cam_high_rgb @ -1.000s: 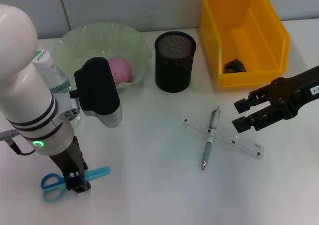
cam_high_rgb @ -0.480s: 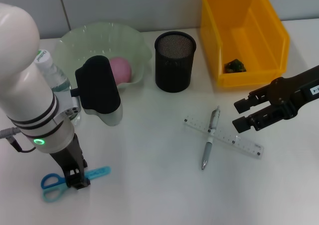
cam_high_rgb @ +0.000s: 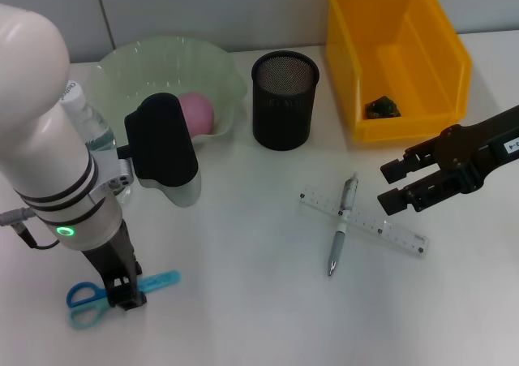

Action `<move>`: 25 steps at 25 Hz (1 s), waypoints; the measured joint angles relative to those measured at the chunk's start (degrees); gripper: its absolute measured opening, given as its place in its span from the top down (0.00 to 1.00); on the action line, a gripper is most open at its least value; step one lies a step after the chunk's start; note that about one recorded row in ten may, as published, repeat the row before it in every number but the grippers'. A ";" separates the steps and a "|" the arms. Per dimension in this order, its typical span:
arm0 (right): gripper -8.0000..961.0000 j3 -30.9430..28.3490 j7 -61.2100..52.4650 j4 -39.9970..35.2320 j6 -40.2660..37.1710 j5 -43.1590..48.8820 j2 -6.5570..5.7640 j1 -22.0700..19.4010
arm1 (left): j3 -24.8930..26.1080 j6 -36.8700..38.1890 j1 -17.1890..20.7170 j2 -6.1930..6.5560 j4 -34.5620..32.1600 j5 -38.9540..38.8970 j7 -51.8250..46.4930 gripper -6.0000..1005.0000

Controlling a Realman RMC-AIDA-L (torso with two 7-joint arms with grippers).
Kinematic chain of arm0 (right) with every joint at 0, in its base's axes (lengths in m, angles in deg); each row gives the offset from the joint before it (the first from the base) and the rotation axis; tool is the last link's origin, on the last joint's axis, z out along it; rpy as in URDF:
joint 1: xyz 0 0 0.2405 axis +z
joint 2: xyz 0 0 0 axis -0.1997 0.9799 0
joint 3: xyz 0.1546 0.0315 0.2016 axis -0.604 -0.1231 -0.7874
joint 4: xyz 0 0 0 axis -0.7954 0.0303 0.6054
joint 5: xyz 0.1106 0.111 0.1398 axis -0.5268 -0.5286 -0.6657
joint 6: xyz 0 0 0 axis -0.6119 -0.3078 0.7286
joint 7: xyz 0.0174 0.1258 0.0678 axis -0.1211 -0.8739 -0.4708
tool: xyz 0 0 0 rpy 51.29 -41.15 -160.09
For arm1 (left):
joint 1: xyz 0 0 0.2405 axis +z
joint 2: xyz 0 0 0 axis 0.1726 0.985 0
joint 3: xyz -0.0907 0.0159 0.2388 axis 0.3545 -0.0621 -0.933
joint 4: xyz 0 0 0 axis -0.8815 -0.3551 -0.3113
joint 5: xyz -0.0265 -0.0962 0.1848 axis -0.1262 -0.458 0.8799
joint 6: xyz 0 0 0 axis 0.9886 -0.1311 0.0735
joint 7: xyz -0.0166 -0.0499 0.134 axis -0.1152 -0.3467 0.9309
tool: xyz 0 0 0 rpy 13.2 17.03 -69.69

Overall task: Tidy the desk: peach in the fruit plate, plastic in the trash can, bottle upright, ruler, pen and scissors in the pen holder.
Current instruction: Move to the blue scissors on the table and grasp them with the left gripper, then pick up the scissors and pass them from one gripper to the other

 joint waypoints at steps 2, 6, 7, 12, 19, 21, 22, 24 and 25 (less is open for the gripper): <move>0.21 0.00 0.00 0.00 0.00 0.00 0.00 0.00 | -0.02 0.00 0.00 -0.01 0.00 -0.02 -0.01 0.65; 0.21 0.00 0.00 0.00 0.04 0.00 0.00 0.00 | -0.08 0.00 0.00 -0.02 0.04 -0.09 -0.07 0.66; 0.21 0.00 0.00 0.00 0.03 0.00 0.00 0.00 | -0.09 0.00 0.00 -0.02 0.06 -0.10 -0.09 0.67; 0.21 0.00 0.00 0.00 0.01 0.00 -0.01 0.00 | -0.17 0.14 0.01 -0.03 0.07 -0.11 -0.13 0.69; 0.21 0.00 0.00 0.00 0.13 0.00 -0.07 0.00 | -0.01 0.95 0.01 -0.03 -0.54 -0.25 -0.14 0.77; 0.21 0.00 0.00 0.00 0.13 0.00 -0.08 0.02 | 1.30 1.55 -0.19 -0.03 -1.00 -0.45 -0.27 0.77; 0.21 0.00 0.00 0.00 0.12 0.00 -0.10 0.03 | 2.30 2.01 -0.37 -0.03 -1.19 -0.82 -0.34 0.77; 0.21 0.00 -0.01 0.00 0.04 0.00 -0.15 0.04 | 5.03 3.30 -0.90 0.03 -1.61 -2.21 -0.36 0.77; 0.21 -0.02 -0.02 0.00 0.01 0.00 -0.15 0.03 | 7.15 4.37 -1.22 0.11 -1.89 -3.51 -0.24 0.77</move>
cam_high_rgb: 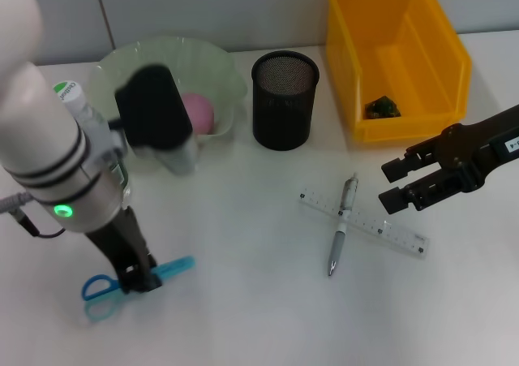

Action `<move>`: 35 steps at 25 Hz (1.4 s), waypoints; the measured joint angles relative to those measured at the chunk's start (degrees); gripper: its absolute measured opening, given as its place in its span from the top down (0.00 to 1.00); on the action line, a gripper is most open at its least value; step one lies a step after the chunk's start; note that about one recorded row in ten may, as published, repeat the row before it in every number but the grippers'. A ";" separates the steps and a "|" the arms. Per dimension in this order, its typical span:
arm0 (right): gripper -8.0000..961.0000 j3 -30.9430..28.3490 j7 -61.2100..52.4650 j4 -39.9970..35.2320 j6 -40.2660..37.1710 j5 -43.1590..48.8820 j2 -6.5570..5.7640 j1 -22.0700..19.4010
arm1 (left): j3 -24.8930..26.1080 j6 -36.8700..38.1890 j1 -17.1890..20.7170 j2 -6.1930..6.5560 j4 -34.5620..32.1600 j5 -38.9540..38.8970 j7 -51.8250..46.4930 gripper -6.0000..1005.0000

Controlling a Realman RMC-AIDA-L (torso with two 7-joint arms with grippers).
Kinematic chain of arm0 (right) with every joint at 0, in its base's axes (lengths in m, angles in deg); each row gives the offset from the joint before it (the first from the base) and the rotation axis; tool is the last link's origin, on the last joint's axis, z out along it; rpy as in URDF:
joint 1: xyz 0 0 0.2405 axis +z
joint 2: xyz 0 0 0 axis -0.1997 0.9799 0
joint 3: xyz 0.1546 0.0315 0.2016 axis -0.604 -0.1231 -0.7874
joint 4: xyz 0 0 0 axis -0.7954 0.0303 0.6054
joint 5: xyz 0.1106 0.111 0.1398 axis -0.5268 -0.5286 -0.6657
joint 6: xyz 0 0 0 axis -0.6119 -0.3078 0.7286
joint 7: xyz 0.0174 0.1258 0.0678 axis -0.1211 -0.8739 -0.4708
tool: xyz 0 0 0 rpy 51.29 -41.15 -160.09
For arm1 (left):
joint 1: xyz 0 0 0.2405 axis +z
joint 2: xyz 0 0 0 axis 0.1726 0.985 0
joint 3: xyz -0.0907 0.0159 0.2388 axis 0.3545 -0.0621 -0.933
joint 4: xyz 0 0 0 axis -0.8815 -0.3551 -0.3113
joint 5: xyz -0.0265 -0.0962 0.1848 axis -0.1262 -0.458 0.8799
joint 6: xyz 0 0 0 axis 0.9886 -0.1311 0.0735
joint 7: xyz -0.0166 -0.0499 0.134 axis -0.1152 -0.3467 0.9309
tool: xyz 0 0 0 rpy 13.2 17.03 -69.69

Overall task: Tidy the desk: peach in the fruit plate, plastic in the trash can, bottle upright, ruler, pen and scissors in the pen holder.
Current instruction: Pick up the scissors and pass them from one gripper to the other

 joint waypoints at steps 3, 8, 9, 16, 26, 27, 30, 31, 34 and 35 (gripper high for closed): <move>0.21 -0.37 0.00 0.00 -0.21 0.00 -0.12 -0.27 | 7.99 3.31 -1.11 0.33 -0.83 -3.94 0.55 0.77; 0.21 -0.49 0.04 -0.14 -0.29 0.00 -0.33 -0.85 | 17.85 6.59 -1.47 0.48 -2.30 -9.96 1.15 0.77; 0.21 -0.49 0.04 -0.14 -0.29 0.00 -0.33 -0.85 | 17.85 6.59 -1.47 0.48 -2.30 -9.96 1.15 0.77; 0.21 -0.65 1.30 -0.59 0.09 0.00 -0.40 -1.74 | 27.81 7.75 1.97 0.59 -2.33 -23.83 3.27 0.77; 0.21 -0.86 4.39 -1.36 1.68 -0.08 0.12 -3.11 | 36.38 3.41 8.10 0.57 8.28 -47.15 6.60 0.77; 0.21 -1.24 5.19 -1.41 1.82 -0.24 0.17 -3.29 | 37.13 3.12 8.25 0.57 9.90 -48.94 7.12 0.77; 0.21 -3.48 8.58 -1.76 2.33 -0.61 0.93 -3.80 | 38.65 0.69 8.56 0.55 18.64 -57.87 10.31 0.77; 0.21 -4.43 9.98 -1.99 2.58 -0.67 1.47 -3.95 | 38.65 0.69 8.56 0.55 18.64 -57.87 10.31 0.77; 0.21 -7.22 15.47 -2.75 3.55 -1.40 3.41 -4.59 | 38.32 -1.03 8.55 0.29 23.41 -64.25 13.04 0.77; 0.21 -7.77 17.27 -2.83 3.91 -1.84 4.03 -4.90 | 38.06 -1.67 8.47 0.19 25.12 -66.74 14.13 0.77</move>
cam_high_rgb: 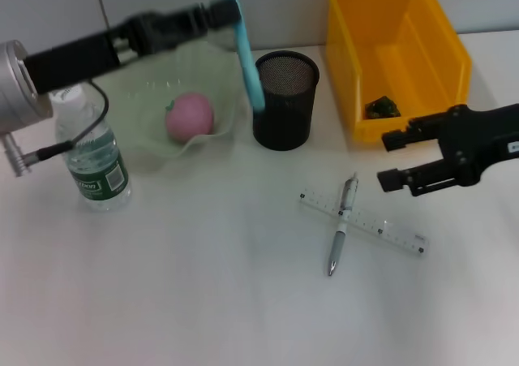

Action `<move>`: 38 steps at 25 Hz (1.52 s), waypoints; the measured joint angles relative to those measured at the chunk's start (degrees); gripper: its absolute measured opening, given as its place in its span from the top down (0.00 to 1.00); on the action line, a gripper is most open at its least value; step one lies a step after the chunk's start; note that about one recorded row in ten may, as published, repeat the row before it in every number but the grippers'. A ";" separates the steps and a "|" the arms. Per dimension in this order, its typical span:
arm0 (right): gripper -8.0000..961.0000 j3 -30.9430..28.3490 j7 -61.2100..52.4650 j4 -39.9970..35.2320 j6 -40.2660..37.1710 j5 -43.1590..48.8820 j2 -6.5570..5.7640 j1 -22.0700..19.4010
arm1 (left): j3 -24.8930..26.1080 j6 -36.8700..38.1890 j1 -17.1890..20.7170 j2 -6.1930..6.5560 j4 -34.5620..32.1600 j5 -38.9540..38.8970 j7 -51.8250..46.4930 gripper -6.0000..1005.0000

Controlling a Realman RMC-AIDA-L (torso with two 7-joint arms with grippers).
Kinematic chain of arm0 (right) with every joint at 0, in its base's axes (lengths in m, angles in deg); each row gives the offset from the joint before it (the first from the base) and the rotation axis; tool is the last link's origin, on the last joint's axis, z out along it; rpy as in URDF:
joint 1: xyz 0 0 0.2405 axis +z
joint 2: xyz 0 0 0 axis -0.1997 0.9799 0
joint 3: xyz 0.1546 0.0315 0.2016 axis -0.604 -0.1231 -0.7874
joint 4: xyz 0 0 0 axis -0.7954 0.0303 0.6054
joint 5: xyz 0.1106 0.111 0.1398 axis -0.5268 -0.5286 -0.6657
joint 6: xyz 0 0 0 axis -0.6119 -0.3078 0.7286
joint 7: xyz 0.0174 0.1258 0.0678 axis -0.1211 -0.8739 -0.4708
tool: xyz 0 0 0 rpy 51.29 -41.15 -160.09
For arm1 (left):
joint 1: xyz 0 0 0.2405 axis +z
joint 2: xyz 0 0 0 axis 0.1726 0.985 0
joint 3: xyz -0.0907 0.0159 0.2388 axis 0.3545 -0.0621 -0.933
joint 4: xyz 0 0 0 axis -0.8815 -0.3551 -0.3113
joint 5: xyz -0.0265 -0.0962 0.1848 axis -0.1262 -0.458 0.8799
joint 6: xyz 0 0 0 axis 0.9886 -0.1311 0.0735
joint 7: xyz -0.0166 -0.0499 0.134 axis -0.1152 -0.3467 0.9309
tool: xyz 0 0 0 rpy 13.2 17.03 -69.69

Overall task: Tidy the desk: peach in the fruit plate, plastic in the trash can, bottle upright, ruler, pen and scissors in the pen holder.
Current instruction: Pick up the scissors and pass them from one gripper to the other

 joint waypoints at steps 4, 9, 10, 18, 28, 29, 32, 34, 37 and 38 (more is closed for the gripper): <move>0.21 -1.73 8.57 -0.10 3.47 -4.09 3.00 -2.35 | -1.54 -2.15 -0.91 -0.22 8.48 -11.75 6.03 0.77; 0.21 -1.88 22.53 3.69 10.41 -17.25 5.70 -6.11 | -5.51 -5.77 -2.39 -0.24 15.94 -24.37 10.88 0.77; 0.21 -1.70 29.35 9.00 11.62 -25.67 5.75 -6.90 | -7.47 -6.83 -2.68 -0.28 18.22 -29.81 12.23 0.77; 0.21 -0.96 47.20 22.61 10.25 -41.52 5.64 -6.44 | -19.57 -8.87 -2.71 -0.31 22.17 -51.10 14.27 0.77; 0.21 -0.76 57.82 29.20 7.86 -42.90 5.90 -2.46 | -30.86 -11.36 -2.45 -0.31 21.79 -65.30 14.50 0.77; 0.21 -0.75 59.43 30.44 7.82 -43.50 5.92 -1.93 | -30.86 -11.36 -2.45 -0.31 21.79 -65.30 14.50 0.77; 0.21 -0.70 64.91 33.80 7.77 -45.38 6.07 -0.53 | -36.47 -13.16 -1.95 -0.31 20.42 -71.21 15.28 0.77; 0.21 -0.70 66.97 35.12 7.87 -45.83 6.10 0.30 | -39.82 -15.08 -1.12 -0.31 18.53 -74.17 16.26 0.77; 0.21 -0.70 68.42 36.23 8.15 -46.09 6.16 1.39 | -43.63 -17.67 0.01 -0.31 16.06 -77.53 17.48 0.77; 0.21 -0.81 70.18 37.20 8.16 -46.32 6.18 2.13 | -46.13 -19.16 0.50 -0.31 15.07 -79.86 18.30 0.77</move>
